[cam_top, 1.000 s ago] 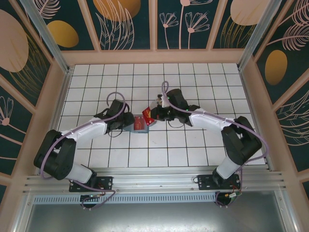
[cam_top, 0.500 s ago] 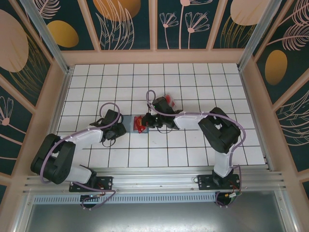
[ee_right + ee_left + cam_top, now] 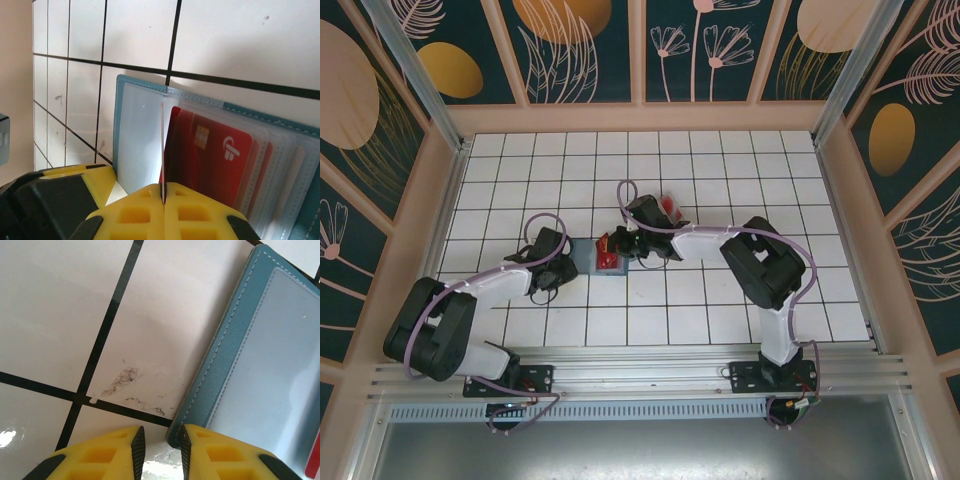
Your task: Put the credit cards into the card holder
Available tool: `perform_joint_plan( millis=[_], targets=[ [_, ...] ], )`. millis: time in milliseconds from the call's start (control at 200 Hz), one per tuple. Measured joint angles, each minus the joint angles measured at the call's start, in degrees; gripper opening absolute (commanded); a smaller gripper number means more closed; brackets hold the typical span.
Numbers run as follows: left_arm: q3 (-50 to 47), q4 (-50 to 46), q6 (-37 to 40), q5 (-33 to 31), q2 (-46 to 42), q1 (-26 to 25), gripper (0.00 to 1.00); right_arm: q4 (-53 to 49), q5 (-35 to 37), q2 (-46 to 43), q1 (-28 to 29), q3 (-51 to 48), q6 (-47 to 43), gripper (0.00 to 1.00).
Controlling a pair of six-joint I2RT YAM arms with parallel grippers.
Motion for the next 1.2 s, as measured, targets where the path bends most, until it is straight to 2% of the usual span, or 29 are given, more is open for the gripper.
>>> perform_joint_plan(
  millis=[736, 1201],
  targets=[
    [-4.02, 8.96, -1.11, 2.67, -1.20, 0.52, 0.26, -4.24, 7.69, 2.27, 3.32, 4.02, 11.58, 0.00],
    [-3.43, 9.81, 1.14, 2.95, 0.13, 0.55, 0.25, -4.85, 12.48, 5.79, 5.42, 8.17, 9.11, 0.00]
  ],
)
